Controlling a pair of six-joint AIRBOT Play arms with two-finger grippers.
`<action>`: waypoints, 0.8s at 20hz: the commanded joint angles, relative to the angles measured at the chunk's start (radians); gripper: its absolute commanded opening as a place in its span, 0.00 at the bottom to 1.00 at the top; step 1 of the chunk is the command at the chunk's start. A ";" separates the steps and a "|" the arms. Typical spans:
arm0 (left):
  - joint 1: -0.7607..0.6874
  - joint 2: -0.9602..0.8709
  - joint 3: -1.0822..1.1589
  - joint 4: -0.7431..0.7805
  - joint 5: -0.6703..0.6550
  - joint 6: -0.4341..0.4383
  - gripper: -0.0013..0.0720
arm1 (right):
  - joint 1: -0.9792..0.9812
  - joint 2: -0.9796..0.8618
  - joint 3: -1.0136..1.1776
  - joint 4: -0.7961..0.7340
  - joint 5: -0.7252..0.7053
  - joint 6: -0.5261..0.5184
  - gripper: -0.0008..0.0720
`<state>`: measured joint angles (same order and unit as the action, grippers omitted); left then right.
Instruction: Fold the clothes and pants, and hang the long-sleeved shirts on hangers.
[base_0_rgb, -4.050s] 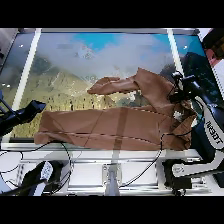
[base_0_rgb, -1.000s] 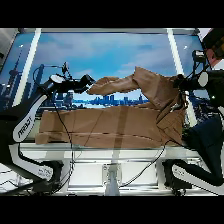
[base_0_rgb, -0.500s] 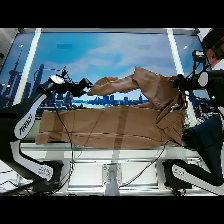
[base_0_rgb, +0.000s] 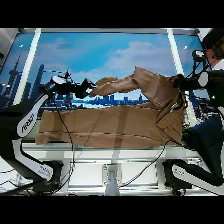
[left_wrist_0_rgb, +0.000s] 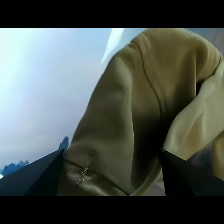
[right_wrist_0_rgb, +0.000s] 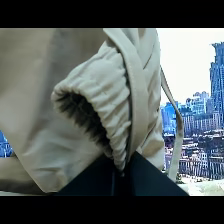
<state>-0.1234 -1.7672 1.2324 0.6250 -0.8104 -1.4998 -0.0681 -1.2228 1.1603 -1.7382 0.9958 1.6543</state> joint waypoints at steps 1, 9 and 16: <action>0.004 -0.002 0.000 -0.021 -0.102 0.084 0.97 | 0.000 0.000 0.000 0.000 -0.001 0.001 0.07; 0.007 0.001 0.000 -0.035 -0.137 0.504 0.97 | 0.000 0.000 0.000 0.000 -0.001 0.001 0.07; 0.014 0.000 0.000 -0.030 0.015 0.352 0.97 | 0.000 0.000 0.000 0.000 -0.001 0.001 0.07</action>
<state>-0.1143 -1.7668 1.2312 0.5930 -0.9012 -1.0298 -0.0681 -1.2228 1.1603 -1.7382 0.9947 1.6547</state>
